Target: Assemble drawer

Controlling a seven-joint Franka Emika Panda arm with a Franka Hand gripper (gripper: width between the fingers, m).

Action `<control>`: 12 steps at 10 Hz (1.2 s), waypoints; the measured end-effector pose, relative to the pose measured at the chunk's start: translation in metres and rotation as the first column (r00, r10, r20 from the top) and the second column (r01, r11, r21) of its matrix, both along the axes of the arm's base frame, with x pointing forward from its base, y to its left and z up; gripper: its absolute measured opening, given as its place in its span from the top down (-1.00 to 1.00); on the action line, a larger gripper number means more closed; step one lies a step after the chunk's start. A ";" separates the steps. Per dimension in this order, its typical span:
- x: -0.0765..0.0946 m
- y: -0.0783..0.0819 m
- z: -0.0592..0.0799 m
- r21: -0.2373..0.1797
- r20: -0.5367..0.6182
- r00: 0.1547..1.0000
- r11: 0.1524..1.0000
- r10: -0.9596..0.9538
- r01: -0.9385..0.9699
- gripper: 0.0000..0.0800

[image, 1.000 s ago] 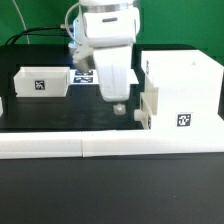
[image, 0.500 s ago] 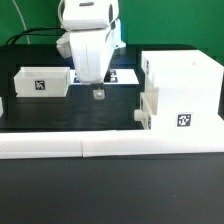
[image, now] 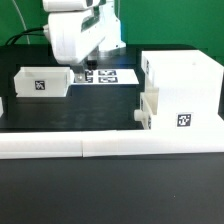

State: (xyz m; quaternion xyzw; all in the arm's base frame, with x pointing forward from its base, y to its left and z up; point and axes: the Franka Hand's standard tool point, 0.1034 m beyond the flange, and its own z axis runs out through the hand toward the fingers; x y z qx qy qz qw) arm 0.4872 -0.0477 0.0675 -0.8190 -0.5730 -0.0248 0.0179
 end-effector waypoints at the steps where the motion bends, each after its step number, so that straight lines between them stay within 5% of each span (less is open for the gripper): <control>1: 0.001 0.001 -0.001 0.002 -0.004 0.998 0.998 -0.056 0.056 -0.62; 5: 0.000 0.000 -0.002 0.004 -0.021 0.956 0.956 -0.293 0.293 -0.62; 9: -0.041 -0.018 -0.003 0.007 0.000 0.706 0.706 -0.708 0.708 -0.62; 12: -0.043 -0.016 -0.005 0.012 -0.018 0.572 0.572 -0.820 0.820 -0.62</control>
Offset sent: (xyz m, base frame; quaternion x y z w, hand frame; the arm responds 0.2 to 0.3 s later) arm 0.0000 0.0000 0.0000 0.0000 0.0000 0.1938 0.9810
